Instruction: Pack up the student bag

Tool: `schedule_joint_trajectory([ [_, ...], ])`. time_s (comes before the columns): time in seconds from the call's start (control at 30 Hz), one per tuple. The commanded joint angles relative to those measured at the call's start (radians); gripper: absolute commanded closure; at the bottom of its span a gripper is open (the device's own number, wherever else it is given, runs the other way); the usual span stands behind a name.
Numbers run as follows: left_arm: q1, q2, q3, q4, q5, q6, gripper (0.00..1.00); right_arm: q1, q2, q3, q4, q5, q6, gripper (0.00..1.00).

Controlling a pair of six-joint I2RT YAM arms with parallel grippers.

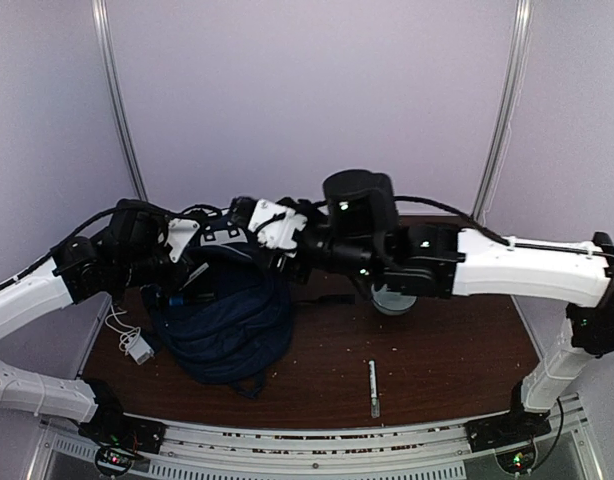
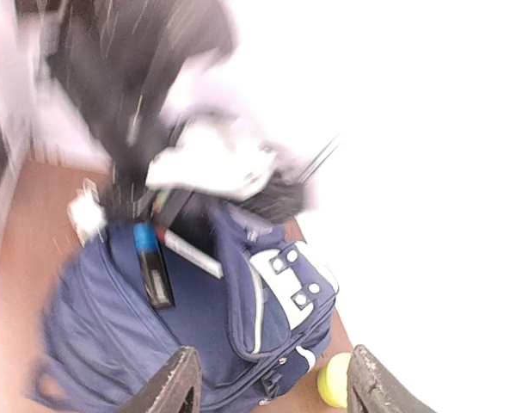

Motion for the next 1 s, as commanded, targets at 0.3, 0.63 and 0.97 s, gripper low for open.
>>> schedule_joint_trajectory([
  [0.3, -0.008, 0.024, 0.051, 0.142, -0.006, -0.057, 1.0, 0.003, -0.21, -0.343, -0.717, 0.378, 1.024, 0.54],
  [0.63, -0.009, -0.017, 0.054, 0.099, 0.043, -0.088, 1.0, -0.045, -0.095, -0.553, -0.723, 0.041, 1.168, 0.42],
  [0.97, -0.008, -0.002, 0.066, 0.069, 0.082, -0.105, 1.0, -0.052, -0.013, -0.569, -0.581, -0.095, 1.178, 0.44],
])
